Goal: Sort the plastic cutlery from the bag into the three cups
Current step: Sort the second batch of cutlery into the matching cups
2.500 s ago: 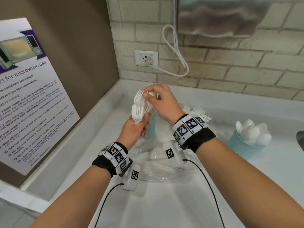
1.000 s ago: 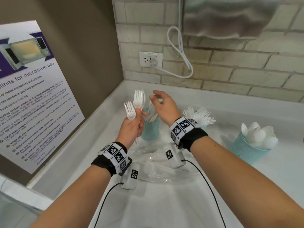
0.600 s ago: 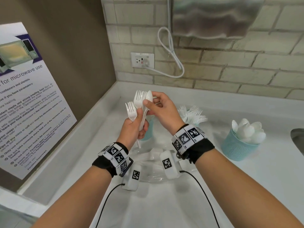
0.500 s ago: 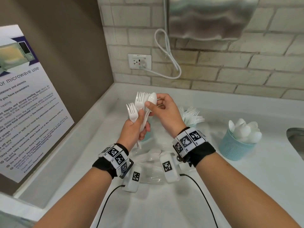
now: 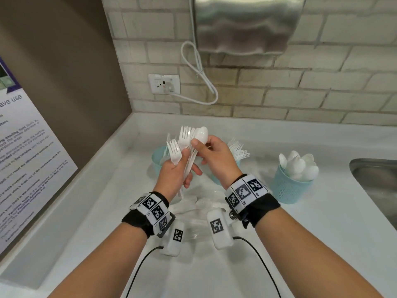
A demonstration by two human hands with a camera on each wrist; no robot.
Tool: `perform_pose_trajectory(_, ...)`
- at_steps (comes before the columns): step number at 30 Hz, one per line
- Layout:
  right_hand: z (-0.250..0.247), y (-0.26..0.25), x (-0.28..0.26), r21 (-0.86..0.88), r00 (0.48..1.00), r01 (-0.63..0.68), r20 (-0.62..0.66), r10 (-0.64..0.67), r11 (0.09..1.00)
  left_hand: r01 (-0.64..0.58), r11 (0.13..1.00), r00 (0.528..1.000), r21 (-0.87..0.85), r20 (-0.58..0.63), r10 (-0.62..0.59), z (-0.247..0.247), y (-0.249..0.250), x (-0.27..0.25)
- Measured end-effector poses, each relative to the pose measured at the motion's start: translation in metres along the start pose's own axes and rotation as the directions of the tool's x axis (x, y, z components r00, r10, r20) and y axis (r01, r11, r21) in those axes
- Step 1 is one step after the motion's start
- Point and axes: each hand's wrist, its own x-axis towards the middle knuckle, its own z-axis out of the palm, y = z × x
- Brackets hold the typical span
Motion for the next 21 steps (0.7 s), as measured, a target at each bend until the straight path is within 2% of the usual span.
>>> perform_pose_trajectory(2, -0.005, -0.002, 0.000, -0.006, 0.999, 0.005, -0.033, -0.005, 1.000, 0.021, 1.000, 1.000, -0.009, 0.008, -0.021, 0.004, 0.002, 0.000)
perform_pose_trajectory(6, -0.025, -0.014, 0.001, 0.064, 0.981, 0.074, -0.184, -0.061, 0.995, 0.060, 0.997, 0.998, -0.054, 0.030, -0.058, 0.009, -0.005, 0.009)
perform_pose_trajectory(8, -0.036, -0.022, 0.001, 0.117, 0.973, 0.139, -0.203, -0.114, 0.983, 0.036, 0.997, 0.999, -0.061, 0.033, -0.034, 0.012, -0.010, 0.014)
perform_pose_trajectory(10, -0.043, -0.024, 0.000, 0.088, 0.962, 0.176, -0.228, -0.152, 0.980, -0.020, 0.999, 0.999, -0.040, 0.033, 0.021, 0.017, -0.015, 0.016)
perform_pose_trajectory(13, -0.047, -0.021, -0.003, 0.043, 0.976, 0.140, -0.174, -0.131, 0.989, -0.192, 0.977, 0.981, 0.090, 0.019, 0.191, 0.022, -0.021, 0.016)
perform_pose_trajectory(16, -0.045, -0.019, -0.009, 0.051, 0.996, 0.069, -0.063, -0.066, 0.996, -0.386, 0.876, 0.922, 0.290, 0.083, 0.378, 0.024, -0.027, 0.018)
perform_pose_trajectory(18, -0.044, -0.017, -0.012, 0.040, 0.996, 0.060, -0.070, -0.057, 0.997, -0.407, 0.830, 0.911, 0.382, 0.104, 0.399, 0.023, -0.029, 0.019)
perform_pose_trajectory(21, -0.045, -0.017, -0.013, 0.020, 0.978, 0.113, -0.177, -0.107, 0.993, -0.356, 0.791, 0.932, 0.499, 0.126, 0.340, 0.021, -0.030, 0.019)
